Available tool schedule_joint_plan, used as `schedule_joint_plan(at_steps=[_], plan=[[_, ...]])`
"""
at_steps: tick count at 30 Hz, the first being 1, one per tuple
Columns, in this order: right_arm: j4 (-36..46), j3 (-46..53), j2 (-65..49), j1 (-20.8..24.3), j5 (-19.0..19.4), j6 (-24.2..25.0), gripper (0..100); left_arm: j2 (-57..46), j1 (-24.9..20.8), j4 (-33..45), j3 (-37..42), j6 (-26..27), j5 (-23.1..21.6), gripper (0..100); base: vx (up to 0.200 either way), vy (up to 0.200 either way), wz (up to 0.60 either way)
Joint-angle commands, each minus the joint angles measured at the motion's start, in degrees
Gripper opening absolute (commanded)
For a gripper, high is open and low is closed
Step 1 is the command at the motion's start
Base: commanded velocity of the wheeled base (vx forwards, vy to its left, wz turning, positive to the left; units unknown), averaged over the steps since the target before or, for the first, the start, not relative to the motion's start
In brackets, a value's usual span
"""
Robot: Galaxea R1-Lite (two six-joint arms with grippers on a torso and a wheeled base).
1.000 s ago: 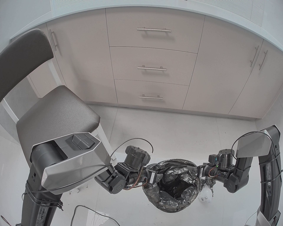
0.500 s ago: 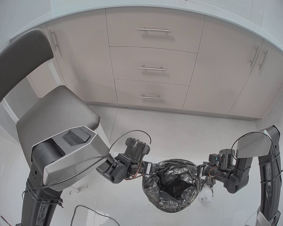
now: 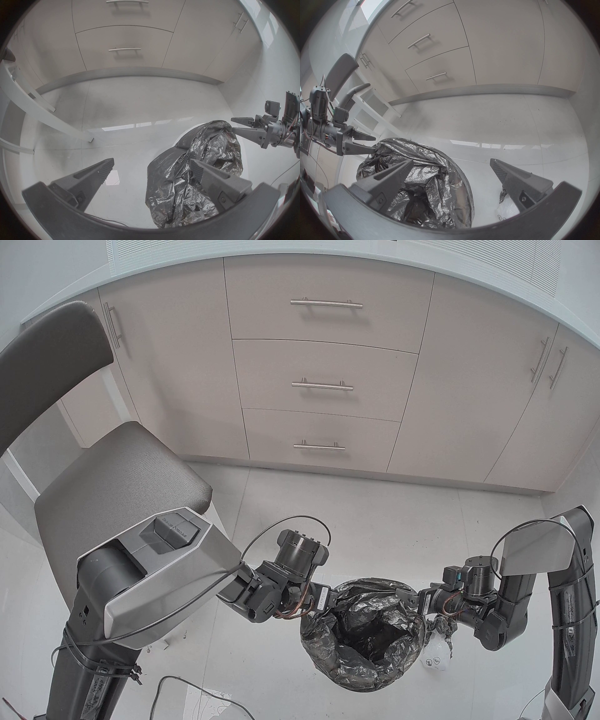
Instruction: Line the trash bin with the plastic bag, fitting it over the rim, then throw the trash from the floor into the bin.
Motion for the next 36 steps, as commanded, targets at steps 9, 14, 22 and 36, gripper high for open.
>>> schedule_joint_plan(at_steps=[9,14,22,36], plan=[[-0.9,0.3,-0.1,0.0,-0.1,1.6,100,4.8,2.6,10.1,-10.3,0.1,0.3,100,0.0,0.0,0.0],[-1.0,0.2,-0.1,0.1,-0.1,1.6,100,6.2,3.1,12.5,-12.9,0.2,0.5,100,0.0,0.0,0.0],[-1.0,0.1,-0.1,0.1,-0.1,1.6,100,7.7,3.1,20.5,-17.3,0.1,0.5,100,0.0,0.0,0.0],[-1.0,0.7,-0.1,0.2,-0.1,1.1,100,9.9,2.4,30.0,-23.4,-1.3,0.5,100,0.0,0.0,0.0]])
